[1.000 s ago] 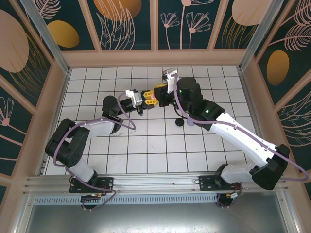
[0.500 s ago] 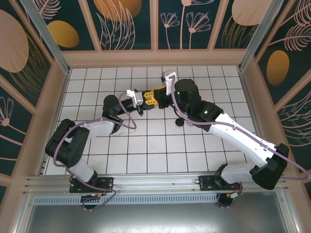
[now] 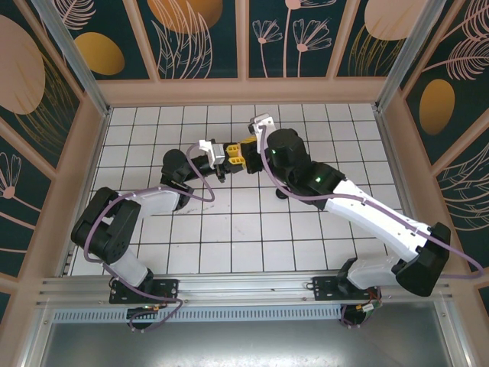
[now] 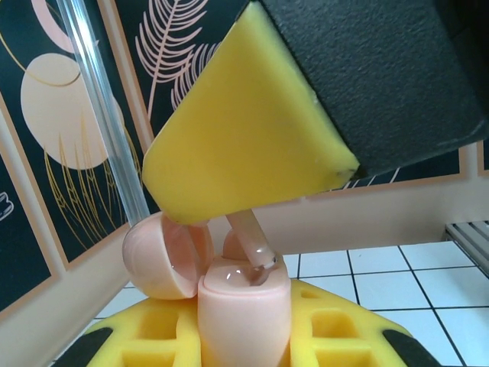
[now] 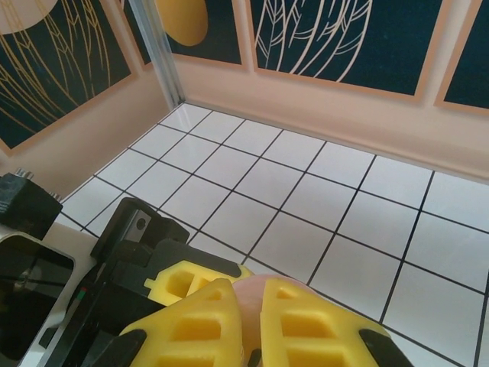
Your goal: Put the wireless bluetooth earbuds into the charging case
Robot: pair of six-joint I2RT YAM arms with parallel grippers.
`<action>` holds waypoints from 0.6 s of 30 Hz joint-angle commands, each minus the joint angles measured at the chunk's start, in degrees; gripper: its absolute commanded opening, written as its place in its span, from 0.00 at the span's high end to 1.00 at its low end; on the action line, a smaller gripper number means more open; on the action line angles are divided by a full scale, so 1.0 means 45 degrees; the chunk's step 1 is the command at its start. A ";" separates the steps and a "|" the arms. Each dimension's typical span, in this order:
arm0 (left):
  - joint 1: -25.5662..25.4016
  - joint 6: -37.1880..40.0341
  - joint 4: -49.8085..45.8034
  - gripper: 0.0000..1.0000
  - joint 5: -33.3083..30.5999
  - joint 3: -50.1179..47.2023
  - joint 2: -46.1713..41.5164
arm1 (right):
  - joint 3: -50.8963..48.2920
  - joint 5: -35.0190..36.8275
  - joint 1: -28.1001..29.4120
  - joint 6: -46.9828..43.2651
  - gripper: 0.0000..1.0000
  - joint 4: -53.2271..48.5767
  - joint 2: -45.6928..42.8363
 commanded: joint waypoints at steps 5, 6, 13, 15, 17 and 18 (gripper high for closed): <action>-0.0110 -0.0001 0.1350 1.00 0.0555 0.0529 -0.0824 | -0.0401 0.0673 0.0136 -0.0520 0.90 -0.0873 0.0568; -0.0110 -0.0012 0.1332 1.00 0.0556 0.0528 -0.0853 | -0.0391 0.0779 0.0183 -0.0579 0.90 -0.0914 0.0602; -0.0108 -0.0038 0.1428 1.00 0.0558 0.0491 -0.1075 | -0.0477 0.1352 0.0497 -0.0942 0.91 -0.1061 0.0899; -0.0110 -0.0027 0.1426 1.00 0.0538 0.0498 -0.1134 | -0.0523 0.1407 0.0507 -0.0978 0.92 -0.1081 0.0909; -0.0110 -0.0013 0.1427 1.00 0.0499 0.0476 -0.1176 | -0.0606 0.1428 0.0507 -0.0960 0.92 -0.1081 0.0875; -0.0110 -0.0033 0.1428 1.00 0.0488 0.0479 -0.1195 | -0.0626 0.1356 0.0505 -0.0933 0.91 -0.1100 0.0862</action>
